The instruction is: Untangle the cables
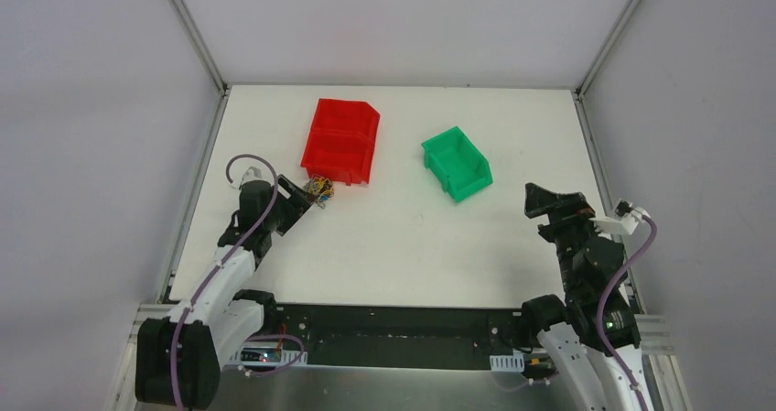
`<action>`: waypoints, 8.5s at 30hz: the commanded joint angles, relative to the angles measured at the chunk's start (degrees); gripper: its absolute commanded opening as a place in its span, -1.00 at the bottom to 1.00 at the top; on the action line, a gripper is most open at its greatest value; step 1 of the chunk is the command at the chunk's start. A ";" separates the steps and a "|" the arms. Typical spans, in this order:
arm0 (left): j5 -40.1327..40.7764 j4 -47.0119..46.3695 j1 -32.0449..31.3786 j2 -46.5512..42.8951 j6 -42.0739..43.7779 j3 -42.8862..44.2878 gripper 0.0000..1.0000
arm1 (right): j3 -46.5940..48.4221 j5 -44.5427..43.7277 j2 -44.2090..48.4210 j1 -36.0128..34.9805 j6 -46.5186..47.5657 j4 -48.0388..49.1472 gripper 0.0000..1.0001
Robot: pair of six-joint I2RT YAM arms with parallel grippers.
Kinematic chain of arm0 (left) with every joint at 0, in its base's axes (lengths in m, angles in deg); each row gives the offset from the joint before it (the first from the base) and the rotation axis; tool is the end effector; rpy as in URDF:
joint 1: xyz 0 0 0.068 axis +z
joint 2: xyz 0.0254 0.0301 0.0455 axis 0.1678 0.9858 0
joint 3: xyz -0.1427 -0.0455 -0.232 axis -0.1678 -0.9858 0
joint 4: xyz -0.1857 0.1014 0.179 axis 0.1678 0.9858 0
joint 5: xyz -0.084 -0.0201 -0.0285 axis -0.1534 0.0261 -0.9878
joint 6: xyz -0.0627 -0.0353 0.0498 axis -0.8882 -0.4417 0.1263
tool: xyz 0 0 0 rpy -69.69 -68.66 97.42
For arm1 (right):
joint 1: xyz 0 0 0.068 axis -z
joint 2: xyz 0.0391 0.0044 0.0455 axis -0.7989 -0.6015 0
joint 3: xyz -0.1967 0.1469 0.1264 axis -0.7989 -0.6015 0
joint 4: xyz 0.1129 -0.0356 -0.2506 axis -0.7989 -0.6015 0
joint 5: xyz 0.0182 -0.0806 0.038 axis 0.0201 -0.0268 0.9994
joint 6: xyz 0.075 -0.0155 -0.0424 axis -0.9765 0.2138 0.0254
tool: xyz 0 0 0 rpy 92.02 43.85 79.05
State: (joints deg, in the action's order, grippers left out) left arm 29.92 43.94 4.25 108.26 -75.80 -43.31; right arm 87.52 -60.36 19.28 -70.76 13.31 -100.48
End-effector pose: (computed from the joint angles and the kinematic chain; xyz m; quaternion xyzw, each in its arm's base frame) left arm 0.2384 -0.0305 0.1878 -0.2959 0.7864 -0.2909 0.4576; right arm 0.1171 0.0099 0.3310 0.2053 0.6495 0.1959 0.7055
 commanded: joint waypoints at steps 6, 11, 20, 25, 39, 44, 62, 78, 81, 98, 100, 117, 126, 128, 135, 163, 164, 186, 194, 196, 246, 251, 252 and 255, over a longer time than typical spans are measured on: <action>5.24 -2.50 0.13 8.62 2.41 5.33 0.34 | 1.07 -0.61 -3.35 -0.20 -1.56 0.27 0.99; 2.48 -5.00 0.14 9.19 6.46 6.12 0.34 | 0.72 0.58 -3.24 -0.19 -1.26 1.06 0.99; 2.42 -7.72 -3.94 18.13 11.10 10.64 0.15 | 0.74 1.22 -3.67 -0.21 -1.13 1.22 0.99; 4.79 -7.04 -5.14 21.86 11.92 12.42 0.04 | 0.77 1.30 -3.58 -0.26 -1.04 1.32 0.99; 1.22 -3.41 -6.86 18.21 12.04 13.47 -1.00 | -0.78 7.03 -5.68 -0.21 0.12 4.92 0.99; -6.44 -6.25 -12.22 14.86 13.69 12.97 -1.00 | -0.03 23.89 -15.72 -0.24 2.48 10.05 0.97; -13.72 -6.92 -28.50 17.91 15.87 25.37 -1.00 | -1.11 37.72 -36.41 -7.19 4.41 24.20 0.86; -25.79 -11.69 -32.34 21.75 25.12 26.40 -1.00 | 3.89 35.73 -47.05 -19.71 11.92 24.11 0.41; -27.10 -11.67 -32.60 22.16 25.58 26.37 -1.00 | 4.56 32.17 -47.05 -22.03 13.24 22.82 0.38; -32.20 -9.66 -34.04 26.12 28.26 29.10 -1.00 | 5.55 24.40 -45.46 -23.30 14.86 18.57 0.13; -33.86 -8.93 -34.35 27.80 28.35 30.39 -1.00 | 5.93 23.43 -46.00 -23.96 15.31 18.18 0.12; -43.18 -8.44 -37.37 29.37 29.60 33.24 -1.00 | 7.47 12.47 -48.14 -29.46 19.20 16.55 0.04; -43.17 -11.59 -37.34 26.67 28.44 31.43 -1.00 | 4.57 16.35 -43.95 -30.32 19.81 20.25 -0.49; -41.91 -11.81 -37.33 25.48 28.83 30.56 -1.00 | 3.84 15.32 -42.33 -30.32 19.48 21.37 -0.83; -37.13 -11.87 -37.39 22.79 29.56 28.62 -0.48 | 2.42 6.25 -38.65 -30.33 17.77 21.13 -1.00; -15.53 -5.10 -37.39 43.67 28.53 34.58 0.82 | 0.85 1.78 -33.25 -30.25 15.45 20.78 -1.00; -15.80 -5.22 -37.39 44.41 28.68 34.89 0.79 | 0.79 1.42 -33.33 -30.20 15.31 20.78 -1.00; -23.11 -11.51 -37.42 55.08 26.72 40.49 0.38 | 0.96 0.64 -33.83 -30.25 14.36 20.83 -1.00; -26.39 -11.81 -37.48 57.34 27.13 42.86 -0.70 | 0.96 0.54 -33.70 -30.23 14.28 20.80 -1.00; -27.38 -12.23 -37.45 57.17 26.84 42.70 -0.99 | 0.92 0.28 -33.80 -30.20 14.26 20.78 -1.00; 6.67 -7.94 -14.19 5.96 10.09 10.53 -1.00 | -0.36 -32.37 -20.43 -8.82 -16.79 -7.88 -1.00; -14.22 -20.00 -15.97 9.56 13.65 11.14 -1.00 | -3.49 -5.60 -19.96 -8.85 0.87 8.82 0.31; -15.06 -20.19 -17.09 10.05 14.51 11.78 -1.00 | -3.79 -1.05 -20.45 -8.82 2.34 10.94 0.45; -15.41 -20.19 -20.64 10.14 17.99 13.00 -1.00 | -3.23 5.44 -23.53 -8.92 4.31 13.13 0.56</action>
State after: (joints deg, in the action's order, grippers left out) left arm 22.53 29.84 -12.62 118.27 -63.30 -32.97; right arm 84.05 -71.77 -1.33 -79.72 8.52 -97.42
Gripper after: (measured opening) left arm 0.008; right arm 0.757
